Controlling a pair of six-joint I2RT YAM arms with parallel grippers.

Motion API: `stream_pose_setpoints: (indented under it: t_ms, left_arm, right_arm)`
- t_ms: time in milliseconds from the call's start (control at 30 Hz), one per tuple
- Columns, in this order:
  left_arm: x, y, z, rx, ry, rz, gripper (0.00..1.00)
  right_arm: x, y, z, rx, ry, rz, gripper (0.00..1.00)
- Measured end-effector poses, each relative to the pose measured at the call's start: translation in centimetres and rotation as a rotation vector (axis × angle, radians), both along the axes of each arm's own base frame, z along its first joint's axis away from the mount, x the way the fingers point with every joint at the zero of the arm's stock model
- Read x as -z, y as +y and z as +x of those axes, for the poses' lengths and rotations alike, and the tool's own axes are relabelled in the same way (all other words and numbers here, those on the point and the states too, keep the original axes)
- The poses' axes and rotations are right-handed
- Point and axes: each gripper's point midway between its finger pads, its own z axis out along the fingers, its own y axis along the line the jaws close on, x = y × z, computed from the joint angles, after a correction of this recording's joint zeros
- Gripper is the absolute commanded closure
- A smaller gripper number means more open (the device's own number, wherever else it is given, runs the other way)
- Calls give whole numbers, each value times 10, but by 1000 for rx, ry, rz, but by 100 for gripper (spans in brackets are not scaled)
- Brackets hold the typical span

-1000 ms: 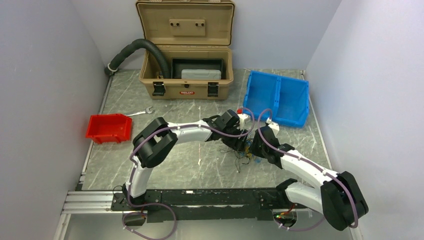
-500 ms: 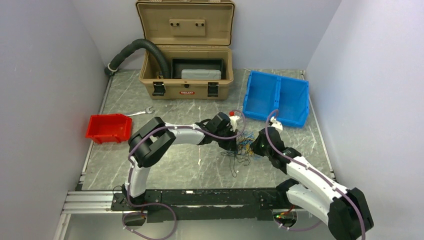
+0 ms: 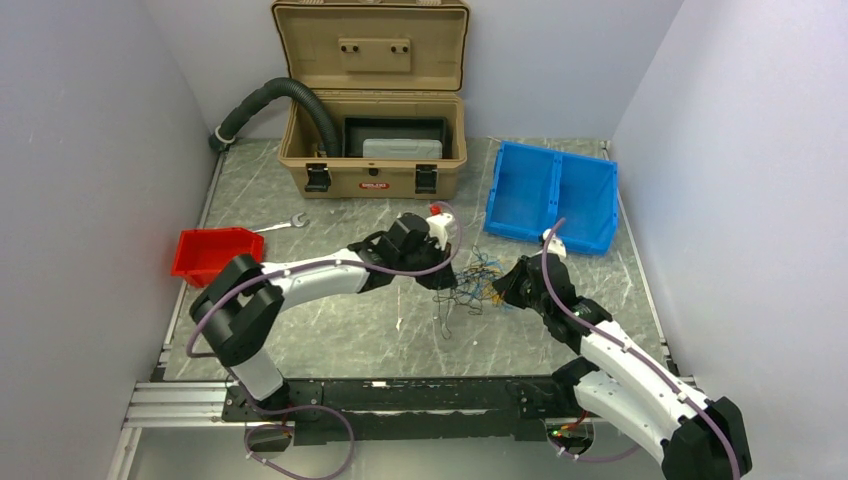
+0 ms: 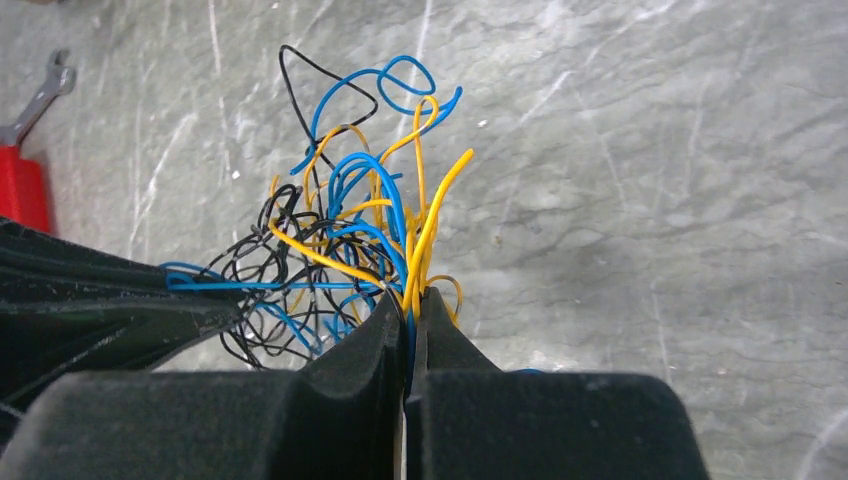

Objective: Untangle the cables

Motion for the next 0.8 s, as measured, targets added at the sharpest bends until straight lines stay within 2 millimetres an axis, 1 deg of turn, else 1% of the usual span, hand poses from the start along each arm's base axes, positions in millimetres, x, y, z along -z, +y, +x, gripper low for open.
stream_pose_setpoints:
  t_ms: [100,200,367,467,500,600,633,667,700,733,800]
  left_arm:
    - [-4,18,4,-36,-11,7,100]
    - [-9,39,10,-82,-21,20,100]
    - [-17,62,15,-137,-43,41,100]
    - [-19,74,16,-173,-50,59,100]
    - [-20,78,16,-183,-55,63,99]
    - [-23,84,15,-192,-68,62,90]
    - [-23,86,14,-191,-73,58,86]
    - [-24,88,12,-191,-79,52,80]
    - [-24,90,10,-190,-84,45,69]
    - [-24,92,7,-187,-89,45,59]
    - [-23,96,5,-186,-96,47,41]
  right_arm:
    - [-5,7,1,-32,-9,23,100]
    - [-6,12,1,-61,-8,27,100]
    - [-8,20,1,-119,-19,36,100]
    - [-14,29,0,-175,-39,59,98]
    - [-15,33,0,-194,-45,68,98]
    - [-18,41,1,-240,-57,88,97]
    - [-18,43,1,-252,-55,94,97]
    - [-17,44,1,-260,-53,99,96]
    - [-16,46,0,-268,-50,102,92]
    - [-15,47,0,-274,-45,104,81]
    - [-11,47,1,-274,-35,101,37]
